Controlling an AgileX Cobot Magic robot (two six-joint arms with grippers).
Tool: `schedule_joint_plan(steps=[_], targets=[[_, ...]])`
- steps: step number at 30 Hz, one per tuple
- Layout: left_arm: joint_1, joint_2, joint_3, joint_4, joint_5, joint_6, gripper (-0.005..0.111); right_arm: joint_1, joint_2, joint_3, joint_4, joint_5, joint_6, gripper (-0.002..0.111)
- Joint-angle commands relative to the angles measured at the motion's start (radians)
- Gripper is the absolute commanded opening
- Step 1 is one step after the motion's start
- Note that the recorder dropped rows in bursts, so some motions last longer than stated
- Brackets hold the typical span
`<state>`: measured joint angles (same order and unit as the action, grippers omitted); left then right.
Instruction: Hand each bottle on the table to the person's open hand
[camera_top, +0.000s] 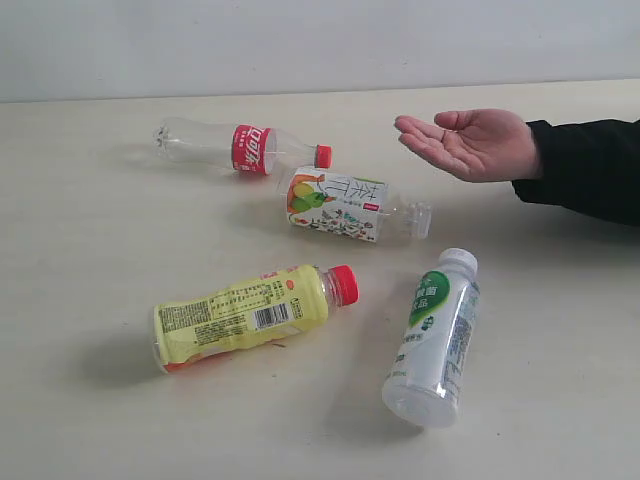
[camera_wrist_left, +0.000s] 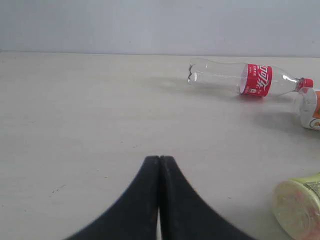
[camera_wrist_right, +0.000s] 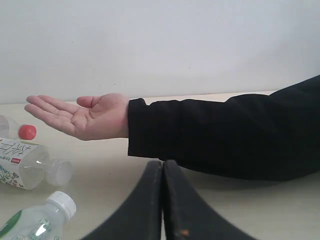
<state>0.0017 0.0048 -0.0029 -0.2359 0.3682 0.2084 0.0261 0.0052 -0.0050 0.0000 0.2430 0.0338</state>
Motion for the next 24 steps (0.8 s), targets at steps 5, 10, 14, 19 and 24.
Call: schedule_joint_plan(steps=[5, 10, 14, 19, 24], targets=[[-0.005, -0.005, 0.003, -0.002, -0.007, 0.0, 0.0, -0.003, -0.005, 0.005, -0.007, -0.005, -0.007, 0.0], [-0.005, -0.005, 0.003, -0.002, -0.007, 0.0, 0.0, 0.009, -0.005, 0.005, -0.007, -0.005, -0.005, 0.0], [-0.005, -0.005, 0.003, -0.002, -0.007, 0.0, 0.0, 0.03, -0.005, 0.005, -0.007, -0.005, -0.005, 0.0], [-0.005, -0.005, 0.003, -0.002, -0.007, 0.0, 0.0, 0.032, -0.005, 0.005, -0.007, -0.005, -0.005, 0.0], [-0.005, -0.005, 0.003, 0.0, -0.007, 0.0, 0.0, 0.032, -0.005, 0.005, -0.007, -0.005, -0.005, 0.0]])
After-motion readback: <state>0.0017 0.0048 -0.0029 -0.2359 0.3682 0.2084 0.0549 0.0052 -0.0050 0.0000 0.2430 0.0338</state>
